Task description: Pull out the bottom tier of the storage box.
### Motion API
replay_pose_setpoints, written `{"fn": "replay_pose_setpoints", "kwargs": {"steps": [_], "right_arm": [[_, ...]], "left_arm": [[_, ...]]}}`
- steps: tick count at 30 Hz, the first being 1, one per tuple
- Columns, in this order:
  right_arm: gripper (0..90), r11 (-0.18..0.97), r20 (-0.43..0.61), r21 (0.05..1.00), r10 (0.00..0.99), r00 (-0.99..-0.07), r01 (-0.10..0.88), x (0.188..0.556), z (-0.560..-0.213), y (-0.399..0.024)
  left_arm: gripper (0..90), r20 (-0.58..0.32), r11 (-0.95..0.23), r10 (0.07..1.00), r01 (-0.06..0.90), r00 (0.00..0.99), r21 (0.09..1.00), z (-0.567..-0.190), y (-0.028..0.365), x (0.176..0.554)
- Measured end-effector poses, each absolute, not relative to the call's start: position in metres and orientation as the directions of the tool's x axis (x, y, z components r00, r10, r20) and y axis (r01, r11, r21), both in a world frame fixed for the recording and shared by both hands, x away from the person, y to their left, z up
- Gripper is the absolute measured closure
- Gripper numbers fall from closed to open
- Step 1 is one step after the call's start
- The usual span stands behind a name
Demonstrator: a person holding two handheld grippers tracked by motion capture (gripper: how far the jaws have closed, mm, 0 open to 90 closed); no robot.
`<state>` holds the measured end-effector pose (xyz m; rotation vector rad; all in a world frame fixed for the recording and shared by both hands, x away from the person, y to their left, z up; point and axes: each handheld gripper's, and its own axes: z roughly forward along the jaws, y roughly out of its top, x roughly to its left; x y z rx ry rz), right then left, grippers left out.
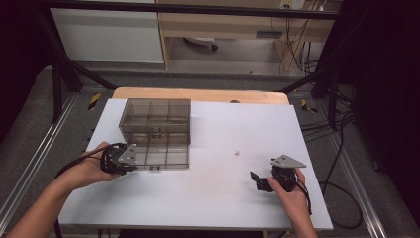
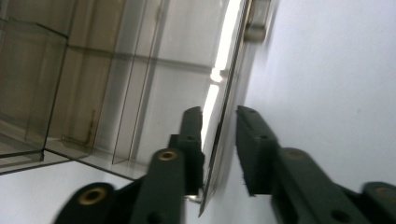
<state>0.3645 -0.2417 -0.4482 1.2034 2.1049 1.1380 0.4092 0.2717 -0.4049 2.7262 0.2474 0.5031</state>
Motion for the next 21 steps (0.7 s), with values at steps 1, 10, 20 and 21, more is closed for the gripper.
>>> {"fn": "replay_pose_setpoints", "kwargs": {"steps": [1,10,20,21], "right_arm": [[3.7,0.275,0.011,0.834,0.859,-0.512,0.478,0.364,-0.448,-0.242],[3.7,0.277,0.009,0.833,0.859,-0.511,0.480,0.365,-0.448,-0.242],[3.6,0.275,0.010,0.831,0.862,-0.506,0.484,0.365,-0.449,-0.241],[3.6,0.274,0.010,0.831,0.863,-0.506,0.484,0.365,-0.449,-0.241]], "left_arm": [[64.1,0.317,-0.916,0.242,0.109,0.917,0.385,-0.406,0.272,0.407],[30.8,0.401,-0.833,0.417,0.167,0.815,0.527,-0.408,0.275,0.381],[15.8,0.305,-0.661,0.627,0.282,0.717,0.696,-0.408,0.267,0.350],[15.5,0.297,-0.648,0.642,0.293,0.707,0.703,-0.409,0.266,0.347]]}}
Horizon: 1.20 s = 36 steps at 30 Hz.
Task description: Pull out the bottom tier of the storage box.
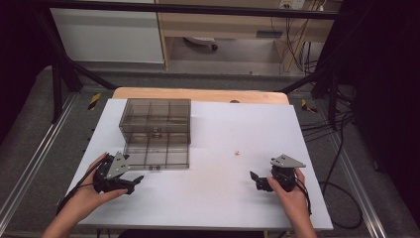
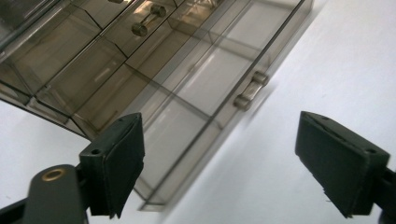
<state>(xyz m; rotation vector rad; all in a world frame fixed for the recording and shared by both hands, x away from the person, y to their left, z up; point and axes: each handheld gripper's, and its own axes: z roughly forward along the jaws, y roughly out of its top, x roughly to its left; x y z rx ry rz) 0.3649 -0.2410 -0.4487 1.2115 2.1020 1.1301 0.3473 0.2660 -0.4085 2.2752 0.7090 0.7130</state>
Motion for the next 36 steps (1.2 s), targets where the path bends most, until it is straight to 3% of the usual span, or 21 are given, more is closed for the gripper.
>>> {"fn": "replay_pose_setpoints", "kwargs": {"steps": [11,20,24,36], "right_arm": [[3.6,0.264,0.003,0.843,0.869,-0.494,0.468,0.364,-0.447,-0.243],[2.8,0.219,0.027,0.854,0.888,-0.460,0.473,0.363,-0.443,-0.246],[2.8,0.207,0.039,0.844,0.895,-0.443,0.494,0.365,-0.443,-0.246],[4.9,0.205,0.014,0.822,0.925,-0.379,0.531,0.368,-0.441,-0.246]], "left_arm": [[9.8,0.170,-0.457,0.774,0.352,0.610,0.817,-0.419,0.271,0.321],[8.9,0.142,-0.349,0.832,0.307,0.536,0.885,-0.416,0.286,0.323],[9.0,0.068,-0.261,0.861,0.322,0.505,0.910,-0.418,0.290,0.324],[8.7,0.081,-0.264,0.876,0.330,0.476,0.906,-0.421,0.293,0.327]]}}
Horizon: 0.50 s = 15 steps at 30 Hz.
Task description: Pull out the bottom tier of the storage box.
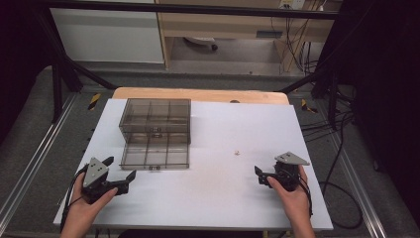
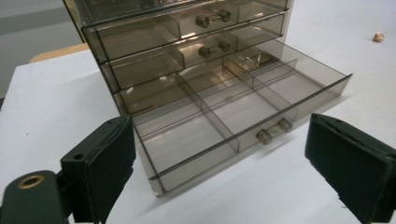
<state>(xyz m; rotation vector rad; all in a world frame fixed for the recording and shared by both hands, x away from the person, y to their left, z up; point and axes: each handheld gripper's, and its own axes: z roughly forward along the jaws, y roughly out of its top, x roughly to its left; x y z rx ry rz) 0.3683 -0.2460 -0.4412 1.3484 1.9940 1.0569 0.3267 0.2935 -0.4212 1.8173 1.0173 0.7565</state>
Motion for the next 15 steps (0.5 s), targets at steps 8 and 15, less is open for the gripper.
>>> {"fn": "replay_pose_setpoints", "kwargs": {"steps": [8,15], "right_arm": [[6.0,0.227,0.020,0.800,0.915,-0.403,0.555,0.373,-0.441,-0.241],[6.2,0.221,0.054,0.809,0.894,-0.444,0.544,0.393,-0.423,-0.228]], "left_arm": [[8.5,0.100,-0.266,0.898,0.347,0.429,0.900,-0.422,0.302,0.330],[7.7,0.098,-0.255,0.903,0.340,0.418,0.905,-0.422,0.305,0.332]]}}
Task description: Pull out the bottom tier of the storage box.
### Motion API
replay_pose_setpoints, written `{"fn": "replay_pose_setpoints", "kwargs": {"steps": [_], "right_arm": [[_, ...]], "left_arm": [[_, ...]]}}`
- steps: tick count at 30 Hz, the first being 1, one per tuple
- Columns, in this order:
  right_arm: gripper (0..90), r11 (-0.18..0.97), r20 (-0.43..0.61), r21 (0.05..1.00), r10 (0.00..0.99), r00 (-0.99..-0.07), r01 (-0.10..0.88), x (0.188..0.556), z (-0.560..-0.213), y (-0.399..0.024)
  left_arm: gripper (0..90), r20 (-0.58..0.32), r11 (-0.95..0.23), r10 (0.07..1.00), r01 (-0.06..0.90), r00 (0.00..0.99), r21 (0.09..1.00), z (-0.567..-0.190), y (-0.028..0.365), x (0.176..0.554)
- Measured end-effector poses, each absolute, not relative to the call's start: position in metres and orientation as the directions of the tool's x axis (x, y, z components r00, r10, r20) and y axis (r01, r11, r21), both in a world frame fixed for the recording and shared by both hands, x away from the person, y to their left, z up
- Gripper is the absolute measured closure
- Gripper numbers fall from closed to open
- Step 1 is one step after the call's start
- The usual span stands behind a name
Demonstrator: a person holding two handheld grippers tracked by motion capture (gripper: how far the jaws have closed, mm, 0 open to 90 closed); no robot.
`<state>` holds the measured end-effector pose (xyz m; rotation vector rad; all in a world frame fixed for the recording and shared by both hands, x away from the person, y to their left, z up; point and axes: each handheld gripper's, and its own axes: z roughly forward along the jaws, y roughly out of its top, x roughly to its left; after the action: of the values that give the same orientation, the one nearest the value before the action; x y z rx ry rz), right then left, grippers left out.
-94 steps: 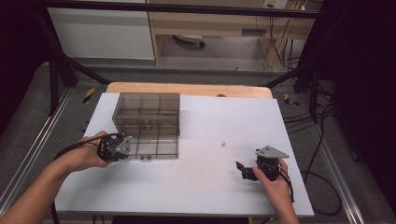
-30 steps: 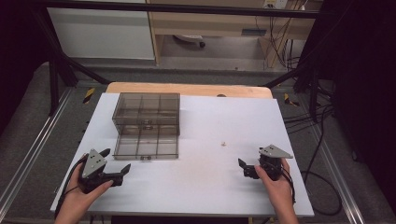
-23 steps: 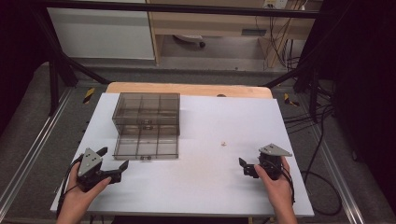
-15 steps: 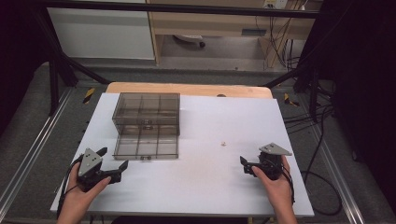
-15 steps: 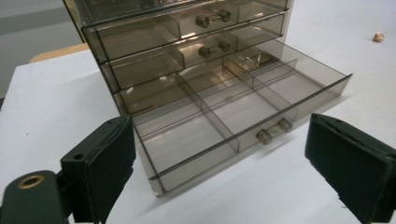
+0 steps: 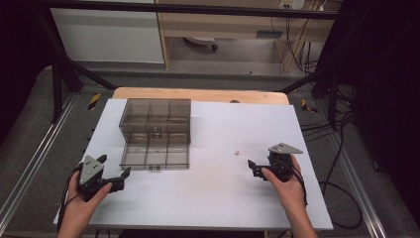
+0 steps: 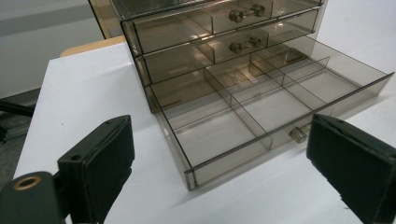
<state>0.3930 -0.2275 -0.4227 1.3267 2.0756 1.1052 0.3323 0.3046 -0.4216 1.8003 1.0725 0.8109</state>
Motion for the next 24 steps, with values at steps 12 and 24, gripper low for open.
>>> {"fn": "replay_pose_setpoints", "kwargs": {"steps": [12,24], "right_arm": [[7.9,0.172,0.068,0.841,0.907,-0.415,0.512,0.438,-0.418,-0.180],[6.6,0.190,0.064,0.826,0.904,-0.423,0.530,0.427,-0.431,-0.189]], "left_arm": [[7.7,0.086,-0.232,0.918,0.351,0.387,0.907,-0.422,0.319,0.335],[7.4,0.086,-0.225,0.924,0.349,0.373,0.910,-0.420,0.326,0.336]]}}
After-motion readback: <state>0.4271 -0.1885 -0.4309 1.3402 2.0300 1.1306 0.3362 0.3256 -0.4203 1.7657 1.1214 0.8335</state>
